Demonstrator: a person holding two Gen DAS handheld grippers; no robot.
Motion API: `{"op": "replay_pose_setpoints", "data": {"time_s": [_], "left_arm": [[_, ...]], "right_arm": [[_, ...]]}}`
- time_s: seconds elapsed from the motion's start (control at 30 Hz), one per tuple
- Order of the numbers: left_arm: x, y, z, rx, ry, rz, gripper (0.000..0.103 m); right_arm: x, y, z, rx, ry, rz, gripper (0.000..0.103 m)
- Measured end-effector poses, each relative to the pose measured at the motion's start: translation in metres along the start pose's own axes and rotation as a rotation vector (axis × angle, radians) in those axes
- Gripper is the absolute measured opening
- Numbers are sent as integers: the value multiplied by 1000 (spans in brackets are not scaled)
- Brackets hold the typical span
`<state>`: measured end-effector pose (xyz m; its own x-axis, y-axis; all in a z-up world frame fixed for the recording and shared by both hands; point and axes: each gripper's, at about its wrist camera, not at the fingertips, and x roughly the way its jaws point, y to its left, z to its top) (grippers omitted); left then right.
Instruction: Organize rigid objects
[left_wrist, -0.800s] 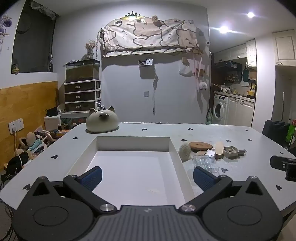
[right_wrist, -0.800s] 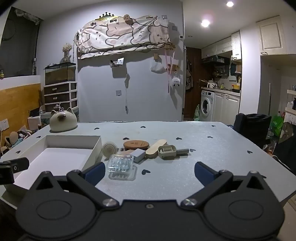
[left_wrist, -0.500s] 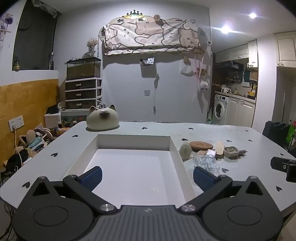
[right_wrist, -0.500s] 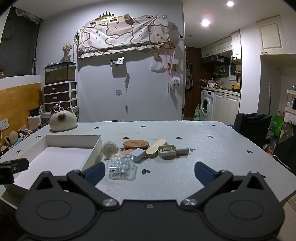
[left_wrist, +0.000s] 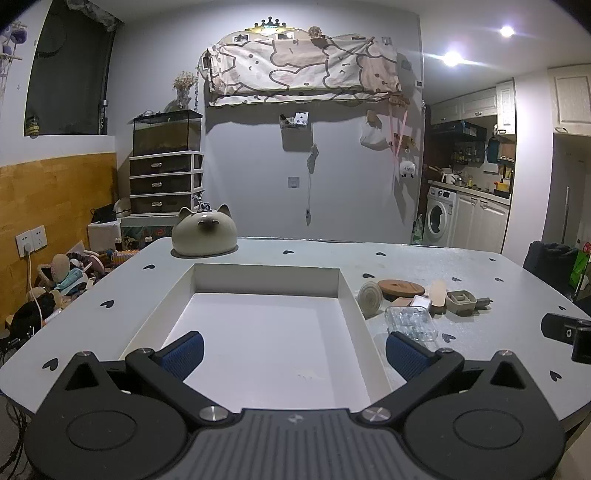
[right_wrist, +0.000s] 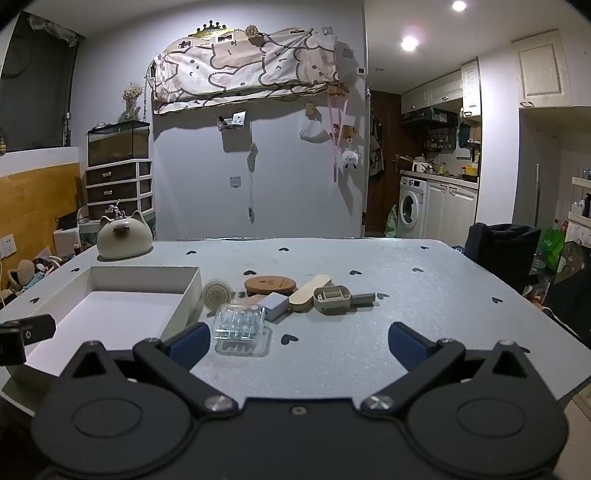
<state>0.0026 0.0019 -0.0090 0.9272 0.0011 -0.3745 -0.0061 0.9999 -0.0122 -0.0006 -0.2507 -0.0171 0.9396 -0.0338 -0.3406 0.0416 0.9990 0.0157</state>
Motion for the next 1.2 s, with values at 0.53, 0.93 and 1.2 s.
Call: {"op": "replay_pose_setpoints", "data": {"time_s": [0.53,0.93,1.2], "left_arm": [[1,2,0,-3,3,0,103],[2,2,-1,-3,5,1,103],[2,2,-2,-3,6,1,103]], "right_arm": [[1,-2,-2,0,4,1,103],[3,-3,-4,0,8,1,103],[5,-5,-10,0,10,0,103]]}}
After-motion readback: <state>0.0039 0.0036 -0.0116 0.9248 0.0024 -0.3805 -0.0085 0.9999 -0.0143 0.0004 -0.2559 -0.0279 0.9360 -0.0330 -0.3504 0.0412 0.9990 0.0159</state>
